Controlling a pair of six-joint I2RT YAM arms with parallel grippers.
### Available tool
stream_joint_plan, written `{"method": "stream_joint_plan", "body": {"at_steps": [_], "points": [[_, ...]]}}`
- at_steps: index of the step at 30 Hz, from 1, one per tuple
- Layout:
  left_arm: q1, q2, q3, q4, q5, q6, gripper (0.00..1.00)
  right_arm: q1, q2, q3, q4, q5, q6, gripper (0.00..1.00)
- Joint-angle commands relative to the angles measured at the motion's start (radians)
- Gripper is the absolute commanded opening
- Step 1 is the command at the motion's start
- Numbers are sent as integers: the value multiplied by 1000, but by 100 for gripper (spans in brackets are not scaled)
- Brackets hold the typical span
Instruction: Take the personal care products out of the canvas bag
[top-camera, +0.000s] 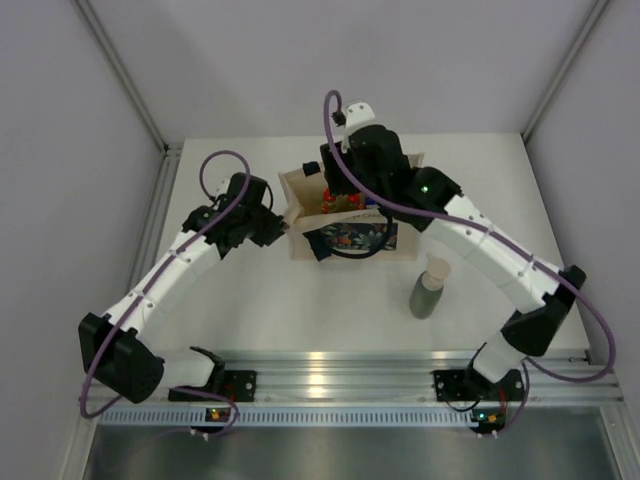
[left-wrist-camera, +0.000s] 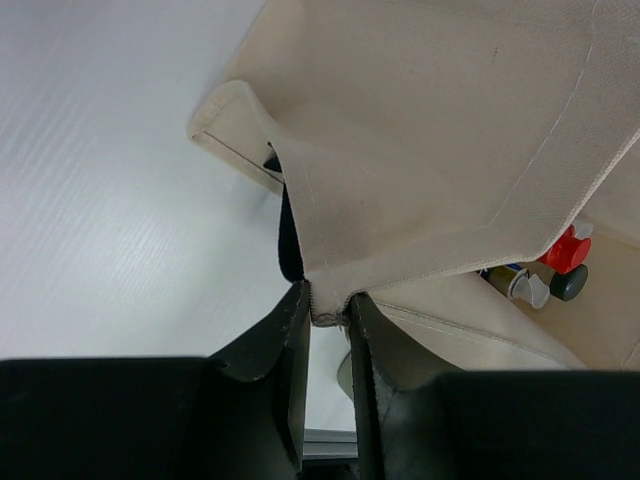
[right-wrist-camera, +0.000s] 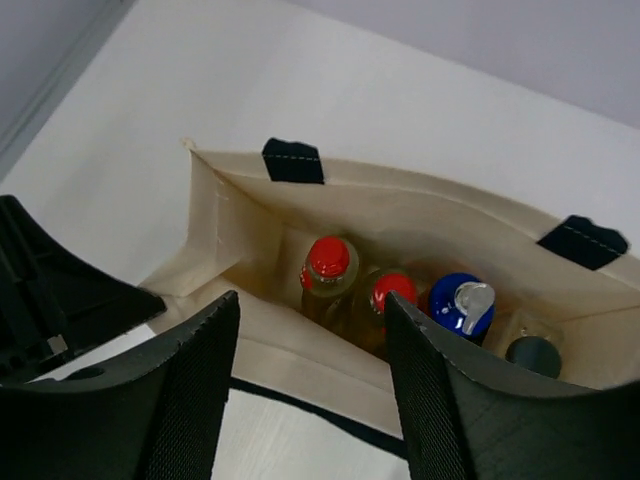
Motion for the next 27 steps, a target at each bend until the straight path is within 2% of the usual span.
{"method": "stream_joint_plan", "body": {"at_steps": [1, 10, 27], "points": [[-1, -26, 0, 10, 16, -17, 0, -60, 120, 137, -151, -147, 52, 57], [-1, -66, -14, 10, -28, -12, 0, -73, 335, 311, -238, -190, 39, 51], [1, -58, -29, 10, -11, -6, 0, -122, 444, 294, -258, -168, 23, 47]]}}
